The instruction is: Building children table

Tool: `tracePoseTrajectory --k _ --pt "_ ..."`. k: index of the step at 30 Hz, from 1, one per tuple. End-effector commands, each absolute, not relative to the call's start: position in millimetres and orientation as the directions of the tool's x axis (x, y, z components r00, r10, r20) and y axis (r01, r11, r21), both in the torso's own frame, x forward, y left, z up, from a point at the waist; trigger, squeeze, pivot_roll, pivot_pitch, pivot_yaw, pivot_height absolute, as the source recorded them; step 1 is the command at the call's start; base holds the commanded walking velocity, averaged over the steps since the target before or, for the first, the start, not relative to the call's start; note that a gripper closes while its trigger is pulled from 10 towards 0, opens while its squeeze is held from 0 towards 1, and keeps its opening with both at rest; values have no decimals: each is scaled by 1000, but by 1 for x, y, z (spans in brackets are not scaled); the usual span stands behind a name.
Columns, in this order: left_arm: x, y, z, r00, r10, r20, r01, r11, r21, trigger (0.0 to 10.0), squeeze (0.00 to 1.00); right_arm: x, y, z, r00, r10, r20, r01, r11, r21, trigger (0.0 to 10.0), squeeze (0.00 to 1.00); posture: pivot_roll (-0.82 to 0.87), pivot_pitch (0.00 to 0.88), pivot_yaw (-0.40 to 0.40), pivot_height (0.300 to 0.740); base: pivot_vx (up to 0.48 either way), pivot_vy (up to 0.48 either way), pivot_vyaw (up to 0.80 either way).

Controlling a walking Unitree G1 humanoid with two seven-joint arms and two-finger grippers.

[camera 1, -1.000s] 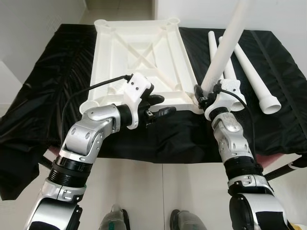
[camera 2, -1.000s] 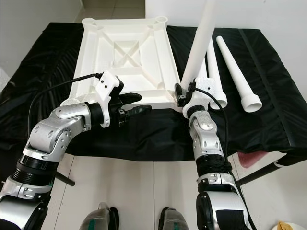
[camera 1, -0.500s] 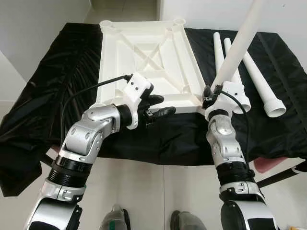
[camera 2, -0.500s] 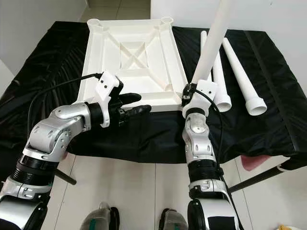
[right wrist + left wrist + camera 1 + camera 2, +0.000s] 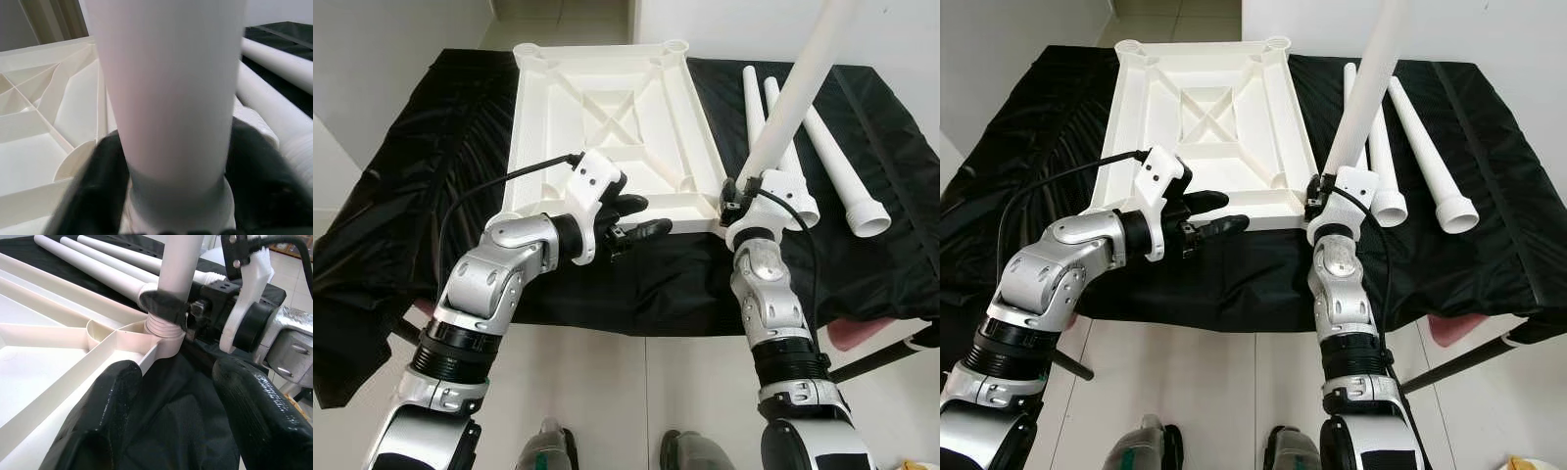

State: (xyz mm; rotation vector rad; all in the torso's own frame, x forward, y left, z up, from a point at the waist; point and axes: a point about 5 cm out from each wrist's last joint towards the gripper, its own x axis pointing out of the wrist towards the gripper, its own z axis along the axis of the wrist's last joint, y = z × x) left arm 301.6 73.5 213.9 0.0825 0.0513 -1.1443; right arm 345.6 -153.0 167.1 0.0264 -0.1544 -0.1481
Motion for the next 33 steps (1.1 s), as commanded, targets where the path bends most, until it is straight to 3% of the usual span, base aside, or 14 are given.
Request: tracePoseTrajectory --k 1,14,15,16,17,23,33 --pt "302 74 211 438 -894 -94 899 435 48 10000 0 343 -153 162 981 -144 128 137 989 57 10000 1000 -30 57 23 740 0 0 0" --pt "301 73 210 434 -896 -97 901 431 49 10000 0 343 -155 168 985 -93 146 89 995 35 10000 1000 -31 61 21 740 0 0 0" --pt "301 73 210 432 -896 -97 902 430 49 10000 0 344 -154 169 986 -78 149 75 997 30 10000 125 -31 61 21 740 0 0 0" --pt "301 73 210 432 -896 -97 902 430 49 10000 0 344 -154 169 986 -78 149 75 997 30 10000 125 -31 61 21 740 0 0 0" --pt "301 72 210 432 -896 -98 902 430 48 10000 0 344 -153 170 986 -55 155 51 998 30 10000 0 -30 67 20 740 0 0 0" --pt "300 70 209 430 -898 -98 903 428 43 10000 0 347 -152 177 984 33 176 -34 999 2 10000 0 -31 78 20 740 0 0 0" --pt "302 69 212 431 -898 -93 903 428 43 10000 0 359 -176 192 962 196 189 -186 980 -67 10000 0 -29 98 29 740 0 0 0"
